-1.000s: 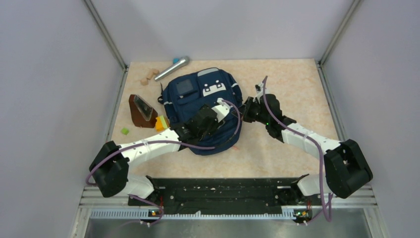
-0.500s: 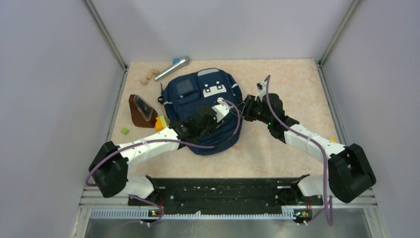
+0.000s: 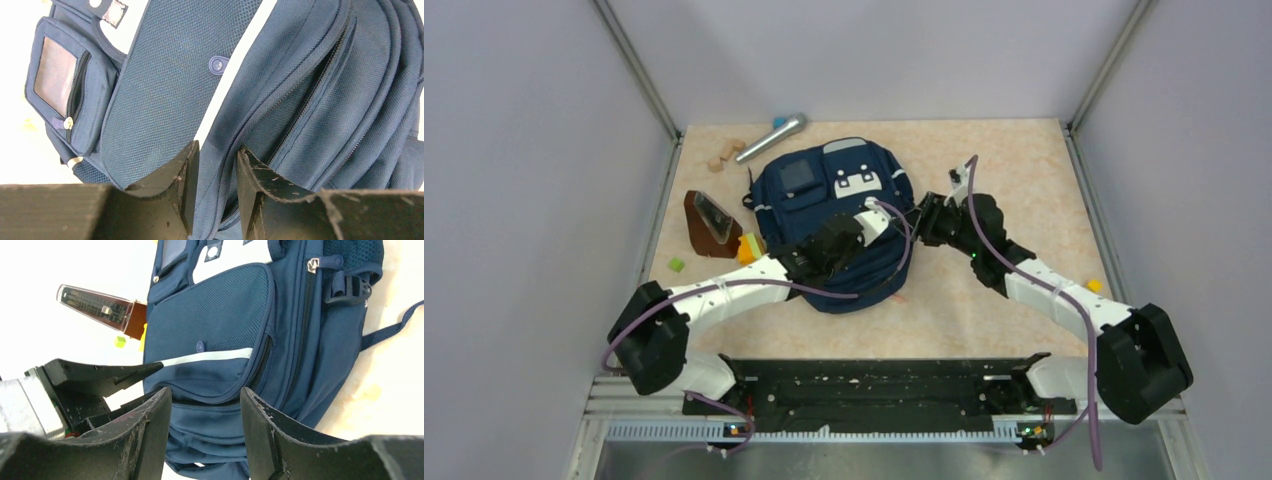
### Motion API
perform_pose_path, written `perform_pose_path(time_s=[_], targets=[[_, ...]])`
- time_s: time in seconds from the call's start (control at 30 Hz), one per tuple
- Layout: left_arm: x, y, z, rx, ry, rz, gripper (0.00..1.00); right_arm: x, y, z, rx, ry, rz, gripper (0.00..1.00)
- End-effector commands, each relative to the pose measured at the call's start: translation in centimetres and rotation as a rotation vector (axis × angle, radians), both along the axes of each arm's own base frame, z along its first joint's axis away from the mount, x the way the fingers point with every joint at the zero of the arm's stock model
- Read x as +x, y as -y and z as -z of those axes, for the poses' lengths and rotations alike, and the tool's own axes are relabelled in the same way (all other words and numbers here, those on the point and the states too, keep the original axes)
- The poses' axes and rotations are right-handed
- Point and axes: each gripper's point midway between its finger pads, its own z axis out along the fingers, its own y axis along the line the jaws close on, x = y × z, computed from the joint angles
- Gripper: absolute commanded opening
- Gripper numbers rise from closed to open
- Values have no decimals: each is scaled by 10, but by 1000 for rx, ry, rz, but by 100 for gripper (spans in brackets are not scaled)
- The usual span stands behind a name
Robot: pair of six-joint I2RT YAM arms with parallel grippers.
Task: Pack the student bag
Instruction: Unzip the student bag at the center of the board.
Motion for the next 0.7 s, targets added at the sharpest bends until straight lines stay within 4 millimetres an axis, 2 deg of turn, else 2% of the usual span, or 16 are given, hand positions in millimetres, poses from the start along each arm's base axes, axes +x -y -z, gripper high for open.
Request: perform_pose_path(time_s=[0.0, 0.23, 0.27, 0.3, 0.33, 0.37, 0.43, 0.53, 0.67], targets=[[25, -1, -18, -46, 86, -108, 39, 2, 8, -15, 24, 68, 23, 52], [32, 2, -13, -97, 139, -133, 48, -2, 13, -13, 25, 74, 38, 52], [32, 3, -11, -102, 138, -127, 44, -2, 14, -13, 23, 75, 43, 52], [33, 4, -12, -109, 142, -126, 33, -3, 15, -13, 22, 76, 47, 52], [34, 5, -14, -112, 148, -130, 16, -4, 17, -12, 17, 79, 50, 52], [36, 4, -19, -119, 160, -145, 3, -5, 19, -12, 12, 86, 55, 52], [41, 0, -35, -146, 197, -188, 0, -8, 24, -12, -2, 102, 64, 53], [49, -9, -73, -179, 273, -260, 0, -15, 28, -9, -52, 141, 37, 53], [63, -28, -125, -169, 370, -346, 0, -20, 36, 7, -116, 131, 33, 53]])
